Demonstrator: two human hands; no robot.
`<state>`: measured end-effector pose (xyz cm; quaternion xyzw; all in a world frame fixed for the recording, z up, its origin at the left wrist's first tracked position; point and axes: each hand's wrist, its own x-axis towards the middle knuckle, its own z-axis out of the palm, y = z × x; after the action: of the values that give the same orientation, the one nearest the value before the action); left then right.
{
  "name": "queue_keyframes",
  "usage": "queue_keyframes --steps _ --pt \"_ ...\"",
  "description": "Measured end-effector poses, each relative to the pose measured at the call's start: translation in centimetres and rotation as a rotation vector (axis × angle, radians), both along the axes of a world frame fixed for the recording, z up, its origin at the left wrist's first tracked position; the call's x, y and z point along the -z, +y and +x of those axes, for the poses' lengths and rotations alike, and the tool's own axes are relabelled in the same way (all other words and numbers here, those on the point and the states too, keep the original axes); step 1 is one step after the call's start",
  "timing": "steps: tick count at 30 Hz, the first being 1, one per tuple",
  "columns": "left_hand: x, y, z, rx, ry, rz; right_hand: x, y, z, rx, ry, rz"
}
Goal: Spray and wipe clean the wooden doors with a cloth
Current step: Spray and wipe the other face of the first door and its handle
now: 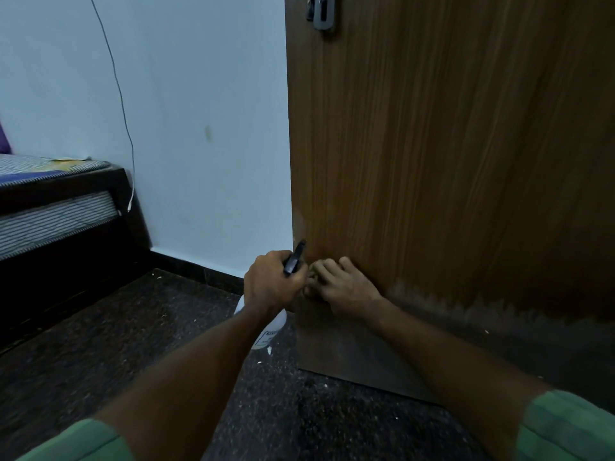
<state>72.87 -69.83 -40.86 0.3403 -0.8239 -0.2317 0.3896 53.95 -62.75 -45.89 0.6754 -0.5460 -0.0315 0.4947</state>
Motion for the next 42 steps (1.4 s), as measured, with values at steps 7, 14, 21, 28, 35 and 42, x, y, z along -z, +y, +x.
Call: queue_keyframes --steps 7,14,21,28,35,42 --pt "0.7 -0.9 0.8 -0.034 0.042 0.019 -7.2 -2.5 3.1 0.086 -0.404 -0.540" --pt "1.5 -1.5 1.9 0.043 -0.030 0.006 -2.2 -0.9 0.7 0.029 0.049 0.122" --pt "2.3 -1.8 2.6 0.041 -0.144 -0.056 -7.9 -2.0 2.4 0.105 -0.323 -0.415" --pt "1.9 -1.4 3.1 0.087 -0.174 -0.070 -1.0 -0.1 1.7 0.169 0.134 0.287" --pt "2.2 -2.0 2.9 0.054 -0.124 -0.030 -7.7 -3.0 3.8 0.146 -0.298 -0.331" --pt "3.1 -2.4 3.3 0.100 -0.190 -0.021 -3.2 -2.1 3.3 0.070 -0.181 -0.027"
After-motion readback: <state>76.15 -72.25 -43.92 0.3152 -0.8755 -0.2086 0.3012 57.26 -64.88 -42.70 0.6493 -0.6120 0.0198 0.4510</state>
